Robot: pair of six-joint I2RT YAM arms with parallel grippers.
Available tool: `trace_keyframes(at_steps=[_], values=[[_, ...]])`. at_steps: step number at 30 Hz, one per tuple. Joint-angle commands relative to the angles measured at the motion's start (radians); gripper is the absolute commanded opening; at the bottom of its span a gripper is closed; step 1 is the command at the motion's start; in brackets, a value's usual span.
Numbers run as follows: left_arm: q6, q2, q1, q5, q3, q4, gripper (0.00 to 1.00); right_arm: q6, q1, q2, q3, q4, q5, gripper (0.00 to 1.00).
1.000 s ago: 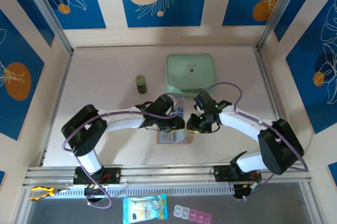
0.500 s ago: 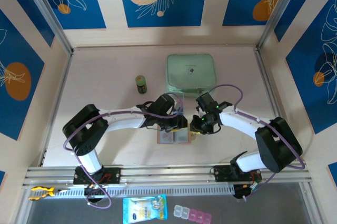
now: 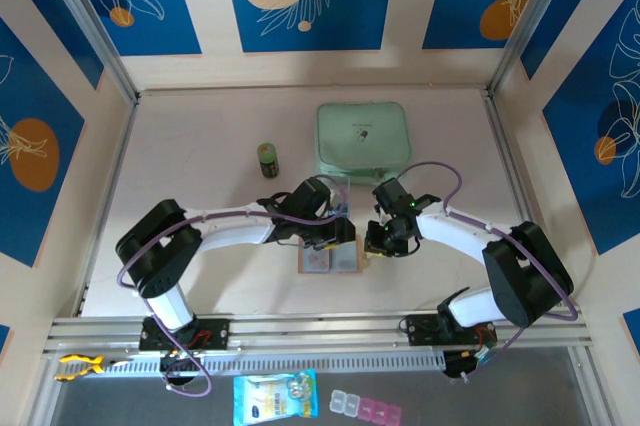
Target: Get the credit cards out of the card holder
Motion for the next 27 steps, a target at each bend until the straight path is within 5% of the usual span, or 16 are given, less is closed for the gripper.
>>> trace_keyframes(at_steps=[1, 21, 27], values=[[0.033, -0.056, 0.012, -0.03, -0.025, -0.04, 0.5, 0.003, -0.006, 0.013, -0.024, 0.021, -0.028, 0.09], [0.093, -0.355, 0.13, -0.168, -0.246, -0.196, 0.49, -0.025, -0.007, 0.103, 0.029, 0.086, -0.07, 0.05], [0.105, -0.361, 0.145, -0.161, -0.279, -0.201, 0.41, -0.043, -0.006, 0.099, 0.052, 0.041, -0.044, 0.06]])
